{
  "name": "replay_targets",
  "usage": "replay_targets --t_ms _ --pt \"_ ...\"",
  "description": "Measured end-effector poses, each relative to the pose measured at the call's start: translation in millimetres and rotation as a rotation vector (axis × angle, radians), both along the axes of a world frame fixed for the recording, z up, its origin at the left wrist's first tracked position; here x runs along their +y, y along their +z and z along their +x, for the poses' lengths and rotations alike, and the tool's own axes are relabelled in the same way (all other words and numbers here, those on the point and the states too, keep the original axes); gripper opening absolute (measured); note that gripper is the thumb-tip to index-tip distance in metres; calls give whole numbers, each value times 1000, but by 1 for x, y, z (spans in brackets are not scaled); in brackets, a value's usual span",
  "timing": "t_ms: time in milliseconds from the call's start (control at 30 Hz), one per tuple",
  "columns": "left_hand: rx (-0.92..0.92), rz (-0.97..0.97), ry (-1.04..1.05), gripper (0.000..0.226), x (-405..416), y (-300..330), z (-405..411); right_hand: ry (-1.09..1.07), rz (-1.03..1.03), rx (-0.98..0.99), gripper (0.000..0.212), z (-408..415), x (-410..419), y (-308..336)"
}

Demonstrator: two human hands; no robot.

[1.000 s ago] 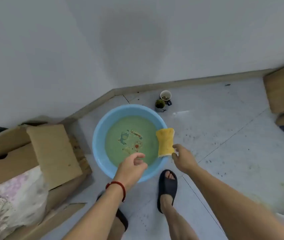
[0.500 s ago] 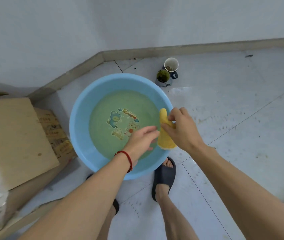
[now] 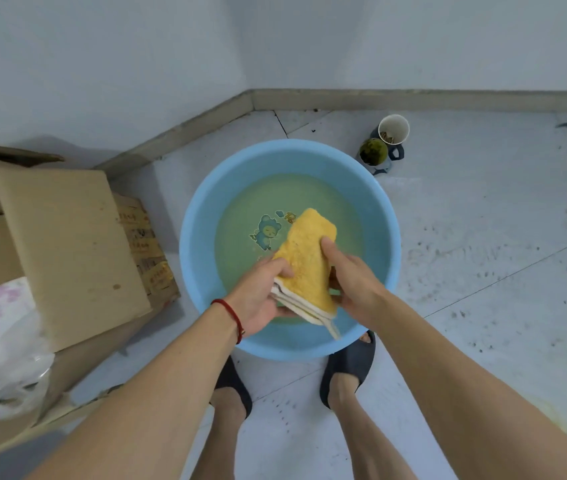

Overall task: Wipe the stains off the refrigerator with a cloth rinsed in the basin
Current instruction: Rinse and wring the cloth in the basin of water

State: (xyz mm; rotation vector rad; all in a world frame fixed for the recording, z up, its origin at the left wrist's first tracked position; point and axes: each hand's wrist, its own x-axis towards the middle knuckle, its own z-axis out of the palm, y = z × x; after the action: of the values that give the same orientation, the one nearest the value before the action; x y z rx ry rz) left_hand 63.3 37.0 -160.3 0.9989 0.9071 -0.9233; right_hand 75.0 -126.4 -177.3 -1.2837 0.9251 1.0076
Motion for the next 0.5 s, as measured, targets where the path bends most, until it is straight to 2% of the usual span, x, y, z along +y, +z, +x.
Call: replay_targets --t_ms 67,167,200,300,367,400,467,500 --pt "46 -95 33 40 8 -6 -5 -60 52 -73 41 4 8 -5" --pt "135 -225 241 73 18 -9 -10 -44 91 -222 30 7 13 -9" --pt "135 -196 258 70 18 -9 -12 -25 118 -270 28 7 13 -11" --pt "55 -11 165 32 11 -12 -16 53 137 -359 35 3 15 -12" --pt "82 58 190 45 11 -20 -17 104 139 -376 42 2 15 -12" --pt "78 49 184 39 12 -23 -16 191 85 -432 42 3 14 -12" --pt "74 69 83 15 13 -24 -13 472 -159 -588 42 6 13 -14" --pt "79 92 53 16 14 -25 -11 582 -286 -650 44 6 12 -17"
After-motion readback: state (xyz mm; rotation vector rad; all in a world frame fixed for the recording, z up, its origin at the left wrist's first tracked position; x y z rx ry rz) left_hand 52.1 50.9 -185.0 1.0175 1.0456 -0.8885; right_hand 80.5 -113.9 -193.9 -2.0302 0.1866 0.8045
